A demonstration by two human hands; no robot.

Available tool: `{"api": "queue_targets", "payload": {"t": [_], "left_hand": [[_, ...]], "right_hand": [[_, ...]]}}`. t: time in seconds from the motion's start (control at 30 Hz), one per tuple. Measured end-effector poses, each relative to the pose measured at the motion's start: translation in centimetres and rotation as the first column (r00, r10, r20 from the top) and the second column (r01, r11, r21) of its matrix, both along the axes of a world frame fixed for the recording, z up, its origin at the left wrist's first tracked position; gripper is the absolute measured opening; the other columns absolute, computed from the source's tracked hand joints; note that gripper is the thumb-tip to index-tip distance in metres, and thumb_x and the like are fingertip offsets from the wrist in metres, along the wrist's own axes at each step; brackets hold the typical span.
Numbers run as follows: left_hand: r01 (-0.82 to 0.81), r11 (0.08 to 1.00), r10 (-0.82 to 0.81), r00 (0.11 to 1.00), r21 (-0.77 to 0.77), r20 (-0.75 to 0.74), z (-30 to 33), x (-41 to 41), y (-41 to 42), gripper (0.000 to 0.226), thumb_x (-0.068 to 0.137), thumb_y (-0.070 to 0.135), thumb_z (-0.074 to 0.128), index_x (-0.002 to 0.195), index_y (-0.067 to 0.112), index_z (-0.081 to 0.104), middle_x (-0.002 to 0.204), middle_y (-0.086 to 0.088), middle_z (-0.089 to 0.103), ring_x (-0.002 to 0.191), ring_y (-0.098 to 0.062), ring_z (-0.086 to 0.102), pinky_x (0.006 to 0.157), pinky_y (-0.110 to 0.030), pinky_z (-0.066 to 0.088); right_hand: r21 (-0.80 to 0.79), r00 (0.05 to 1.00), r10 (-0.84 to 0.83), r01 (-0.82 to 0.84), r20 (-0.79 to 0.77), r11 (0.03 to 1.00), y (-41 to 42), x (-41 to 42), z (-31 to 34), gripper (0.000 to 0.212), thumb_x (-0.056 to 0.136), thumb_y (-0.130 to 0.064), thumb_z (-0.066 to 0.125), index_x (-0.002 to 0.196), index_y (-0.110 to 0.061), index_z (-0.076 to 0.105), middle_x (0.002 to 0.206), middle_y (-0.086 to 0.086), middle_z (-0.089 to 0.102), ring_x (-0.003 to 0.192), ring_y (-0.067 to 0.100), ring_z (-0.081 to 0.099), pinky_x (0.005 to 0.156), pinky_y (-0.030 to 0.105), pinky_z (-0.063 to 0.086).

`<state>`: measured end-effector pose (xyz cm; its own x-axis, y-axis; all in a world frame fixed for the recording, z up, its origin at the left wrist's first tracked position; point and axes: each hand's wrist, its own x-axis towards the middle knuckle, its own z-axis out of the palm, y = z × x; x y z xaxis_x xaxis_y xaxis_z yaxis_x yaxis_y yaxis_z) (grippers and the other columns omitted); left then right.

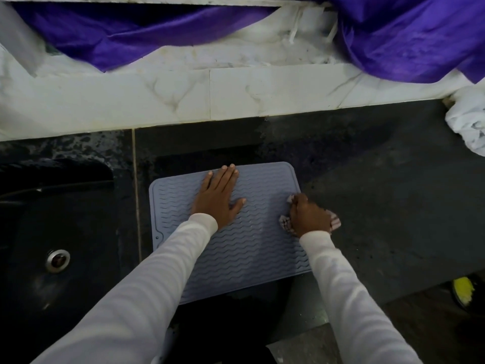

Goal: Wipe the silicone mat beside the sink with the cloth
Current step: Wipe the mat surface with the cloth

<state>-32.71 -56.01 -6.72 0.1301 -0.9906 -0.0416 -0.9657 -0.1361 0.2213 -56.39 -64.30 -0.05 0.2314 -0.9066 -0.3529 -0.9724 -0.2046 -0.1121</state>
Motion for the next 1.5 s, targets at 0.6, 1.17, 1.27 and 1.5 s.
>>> {"api": "queue_targets", "payload": {"t": [0.6,1.17,1.27,1.5], "left_hand": [[0.010,1.000,-0.009,1.000,0.013,-0.010,0.2,0.1,-0.1,0.078,0.095,0.066,0.015,0.155,0.019,-0.001,0.164,0.000,-0.001,0.150,-0.017,-0.003,0.121,-0.047,0.006],[0.002,1.000,-0.002,1.000,0.028,0.009,0.2,0.1,-0.1,0.080,0.094,0.066,0.016,0.155,0.018,-0.002,0.164,-0.002,-0.003,0.150,-0.020,-0.002,0.121,-0.046,0.005],[0.004,1.000,-0.004,1.000,0.025,0.014,0.2,0.1,-0.1,0.080,0.094,0.066,0.015,0.155,0.017,-0.003,0.164,-0.002,-0.003,0.150,-0.020,-0.002,0.121,-0.046,0.005],[-0.001,1.000,0.000,1.000,0.029,0.014,0.2,0.0,-0.1,0.079,0.095,0.066,0.017,0.155,0.018,-0.002,0.164,-0.002,-0.002,0.150,-0.020,-0.002,0.121,-0.046,0.005]], "right_hand": [[-0.258,0.979,0.128,-0.083,0.161,0.962,3.0,-4.5,1.1,0.020,0.091,-0.027,0.057,0.108,-0.020,0.066,0.092,0.012,0.071,0.078,0.036,0.067,0.065,0.036,0.049],[0.007,0.981,0.067,-0.067,-0.180,0.998,6.1,-8.5,1.5,0.031,0.096,-0.038,0.041,0.120,-0.019,0.049,0.101,0.014,0.069,0.091,0.037,0.066,0.075,0.039,0.050],[0.021,0.977,0.062,-0.059,-0.203,0.998,8.0,-9.7,1.5,0.032,0.095,-0.038,0.042,0.121,-0.020,0.048,0.100,0.013,0.069,0.090,0.037,0.066,0.077,0.041,0.053],[0.140,0.979,0.073,-0.046,-0.189,0.989,10.0,-10.6,2.0,0.031,0.093,-0.039,0.047,0.121,-0.026,0.051,0.108,0.007,0.068,0.095,0.031,0.065,0.076,0.035,0.052]]}}
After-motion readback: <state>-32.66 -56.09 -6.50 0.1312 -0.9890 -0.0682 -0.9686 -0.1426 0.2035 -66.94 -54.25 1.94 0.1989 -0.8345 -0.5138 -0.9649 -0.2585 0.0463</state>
